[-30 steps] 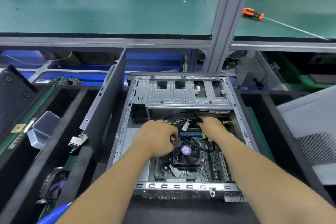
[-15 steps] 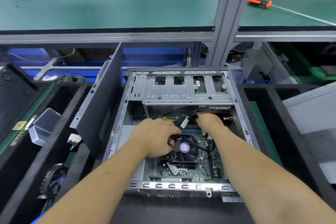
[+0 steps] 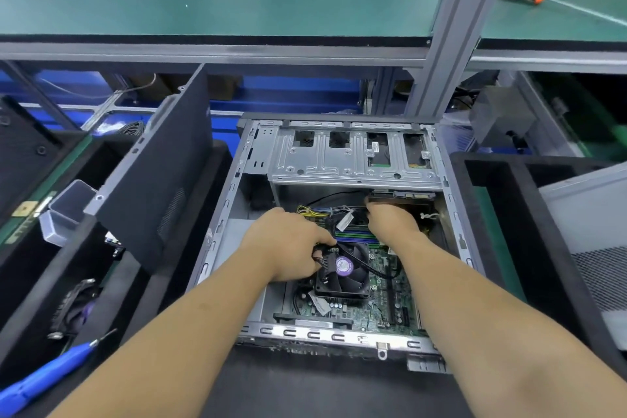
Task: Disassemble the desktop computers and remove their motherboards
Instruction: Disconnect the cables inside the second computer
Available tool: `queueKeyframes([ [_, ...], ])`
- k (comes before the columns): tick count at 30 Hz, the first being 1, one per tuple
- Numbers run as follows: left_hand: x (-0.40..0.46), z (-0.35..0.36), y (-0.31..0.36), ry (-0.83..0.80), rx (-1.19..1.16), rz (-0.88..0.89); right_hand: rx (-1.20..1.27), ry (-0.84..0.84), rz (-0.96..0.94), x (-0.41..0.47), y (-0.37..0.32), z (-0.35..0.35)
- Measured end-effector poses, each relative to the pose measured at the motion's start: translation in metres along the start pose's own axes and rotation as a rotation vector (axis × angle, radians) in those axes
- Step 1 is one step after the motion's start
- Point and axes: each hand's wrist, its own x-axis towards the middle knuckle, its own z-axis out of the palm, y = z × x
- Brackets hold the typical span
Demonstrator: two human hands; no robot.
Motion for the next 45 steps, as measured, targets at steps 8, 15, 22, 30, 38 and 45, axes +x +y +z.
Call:
queueKeyframes([
  [8,-0.008,0.001,-0.015,0.011,-0.019,-0.007,0.002,0.017,0.024,0.001,-0.015,0.003],
  [15,-0.015,0.004,-0.034,0.029,-0.029,0.009,-0.079,-0.019,0.076,0.009,-0.037,0.0],
  [22,-0.028,0.009,-0.064,0.073,-0.056,0.058,-0.126,-0.098,0.178,0.012,-0.079,-0.01],
  [30,-0.058,0.011,-0.122,0.078,-0.064,0.096,-0.127,0.072,0.141,0.01,-0.141,0.002],
  [38,-0.087,0.017,-0.184,0.081,-0.071,0.078,-0.124,0.033,0.124,0.027,-0.206,0.01],
  [45,-0.111,0.022,-0.228,0.077,-0.045,0.008,-0.131,-0.03,0.082,0.036,-0.26,0.016],
])
